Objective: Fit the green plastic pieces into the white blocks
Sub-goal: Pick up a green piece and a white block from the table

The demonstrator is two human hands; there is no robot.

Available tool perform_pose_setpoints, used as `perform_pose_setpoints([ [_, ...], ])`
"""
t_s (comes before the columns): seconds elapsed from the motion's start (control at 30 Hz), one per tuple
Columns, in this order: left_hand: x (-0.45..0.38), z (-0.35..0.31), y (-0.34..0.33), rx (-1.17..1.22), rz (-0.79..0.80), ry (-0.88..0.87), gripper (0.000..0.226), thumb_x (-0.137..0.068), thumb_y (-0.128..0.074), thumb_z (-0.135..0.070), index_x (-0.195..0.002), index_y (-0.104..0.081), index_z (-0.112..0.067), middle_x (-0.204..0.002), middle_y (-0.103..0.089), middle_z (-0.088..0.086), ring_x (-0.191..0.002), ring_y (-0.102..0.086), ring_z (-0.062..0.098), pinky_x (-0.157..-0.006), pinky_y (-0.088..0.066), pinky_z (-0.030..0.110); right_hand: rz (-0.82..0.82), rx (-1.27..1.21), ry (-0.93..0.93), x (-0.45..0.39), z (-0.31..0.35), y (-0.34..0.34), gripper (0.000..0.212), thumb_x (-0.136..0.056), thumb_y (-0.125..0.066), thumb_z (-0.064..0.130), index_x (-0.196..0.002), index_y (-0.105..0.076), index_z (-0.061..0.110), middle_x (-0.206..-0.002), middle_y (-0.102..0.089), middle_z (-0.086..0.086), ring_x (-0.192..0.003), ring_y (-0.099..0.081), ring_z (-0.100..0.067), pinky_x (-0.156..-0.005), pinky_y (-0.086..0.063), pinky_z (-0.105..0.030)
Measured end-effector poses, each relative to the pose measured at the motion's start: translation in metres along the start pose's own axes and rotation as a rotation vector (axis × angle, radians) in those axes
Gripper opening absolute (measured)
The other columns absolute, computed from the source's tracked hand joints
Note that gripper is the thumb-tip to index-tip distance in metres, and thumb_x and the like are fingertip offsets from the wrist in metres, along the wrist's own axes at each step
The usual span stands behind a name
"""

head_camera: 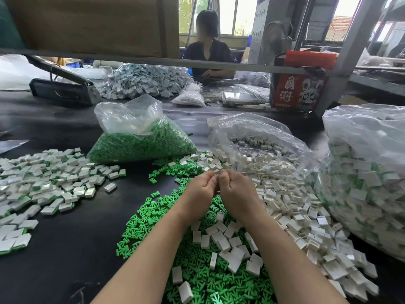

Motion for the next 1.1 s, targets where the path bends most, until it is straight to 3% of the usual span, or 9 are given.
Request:
perform_pose_setpoints([
  [0.1,0.001,0.0,-0.005,0.008,-0.011,-0.02,0.02,-0.096,-0.044,-0.027,-0.092,-0.063,-0.021,-0.092,-0.069,0.001,-0.097,-0.067,0.02,-0.093,-0.053,0.036,-0.01,-0.002,-0.004,0.001,-0.001,0.0,0.038,-0.094,-0.027,0.036,-0.061,-0.044,0.028,-0.06,-0.049,0.011,-0.055,-0.046,-0.006,-0.051,-0.028,-0.027],
  [0.27,0.001,0.002,-0.005,-0.072,-0.03,-0.038,0.026,-0.102,-0.042,-0.018,-0.086,-0.06,-0.026,-0.084,-0.063,-0.008,-0.083,-0.06,0.008,-0.085,-0.049,0.032,-0.003,0.011,-0.003,0.004,-0.001,-0.002,0.038,-0.089,-0.023,0.037,-0.058,-0.042,0.026,-0.058,-0.047,0.01,-0.055,-0.044,-0.006,-0.05,-0.027,-0.027],
  [0.37,0.0,0.005,-0.003,-0.128,-0.022,-0.035,0.024,-0.103,-0.041,-0.02,-0.088,-0.06,-0.017,-0.086,-0.063,0.005,-0.082,-0.059,0.019,-0.082,-0.05,0.04,0.009,0.007,-0.01,0.004,-0.001,-0.004,0.039,-0.088,-0.022,0.037,-0.056,-0.041,0.025,-0.058,-0.047,0.008,-0.055,-0.045,-0.007,-0.05,-0.027,-0.027],
  [0.53,0.001,0.006,-0.003,-0.136,-0.001,-0.047,0.025,-0.101,-0.042,-0.021,-0.083,-0.058,-0.023,-0.078,-0.061,-0.008,-0.071,-0.056,0.0,-0.074,-0.046,0.026,0.04,-0.008,-0.014,0.003,-0.004,-0.004,0.038,-0.085,-0.023,0.037,-0.056,-0.043,0.023,-0.06,-0.05,0.004,-0.057,-0.045,-0.01,-0.051,-0.028,-0.028],
  [0.8,0.002,0.004,-0.002,-0.174,0.009,-0.051,0.026,-0.103,-0.042,-0.017,-0.086,-0.06,-0.024,-0.081,-0.064,-0.008,-0.077,-0.059,0.0,-0.077,-0.049,0.022,0.068,0.031,0.02,0.002,-0.005,-0.006,0.04,-0.087,-0.022,0.037,-0.057,-0.043,0.023,-0.06,-0.049,0.006,-0.058,-0.045,-0.011,-0.052,-0.031,-0.028],
  [0.93,0.002,0.003,0.003,-0.198,0.042,-0.032,0.025,-0.104,-0.042,-0.013,-0.085,-0.059,-0.018,-0.078,-0.062,-0.008,-0.077,-0.055,0.011,-0.078,-0.048,0.032,0.095,0.021,0.013,0.002,-0.005,-0.007,0.038,-0.086,-0.024,0.037,-0.057,-0.043,0.023,-0.06,-0.049,0.007,-0.058,-0.045,-0.006,-0.052,-0.031,-0.027],
  [1.0,0.002,0.005,0.006,-0.195,0.085,-0.003,0.02,-0.104,-0.042,-0.012,-0.096,-0.06,-0.006,-0.089,-0.064,0.008,-0.086,-0.056,0.017,-0.086,-0.048,0.04,0.125,0.0,-0.007,0.002,-0.006,-0.007,0.04,-0.089,-0.027,0.037,-0.058,-0.046,0.02,-0.06,-0.05,0.006,-0.058,-0.045,-0.007,-0.053,-0.031,-0.028],
  [1.03,0.002,0.005,0.006,-0.182,0.104,0.012,0.02,-0.104,-0.041,-0.011,-0.104,-0.06,-0.003,-0.096,-0.065,0.012,-0.093,-0.058,0.016,-0.089,-0.049,0.039,0.15,-0.013,-0.022,0.002,-0.008,-0.007,0.043,-0.094,-0.03,0.037,-0.061,-0.051,0.018,-0.061,-0.052,0.005,-0.058,-0.046,-0.009,-0.054,-0.033,-0.029],
  [1.1,0.004,0.004,0.008,-0.15,0.132,0.034,0.021,-0.104,-0.041,-0.011,-0.111,-0.06,-0.005,-0.099,-0.066,0.001,-0.096,-0.062,0.006,-0.088,-0.05,0.024,0.225,-0.069,-0.061,0.001,-0.012,-0.008,0.041,-0.101,-0.037,0.032,-0.073,-0.061,0.015,-0.065,-0.057,0.002,-0.062,-0.049,-0.013,-0.059,-0.038,-0.032],
])
Point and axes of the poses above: each hand's wrist, its own x-axis away from the middle knuckle, its own y-axis out of the back of the hand, z = x × y, the point moved 6 cm from there along -x, towards the middle knuckle
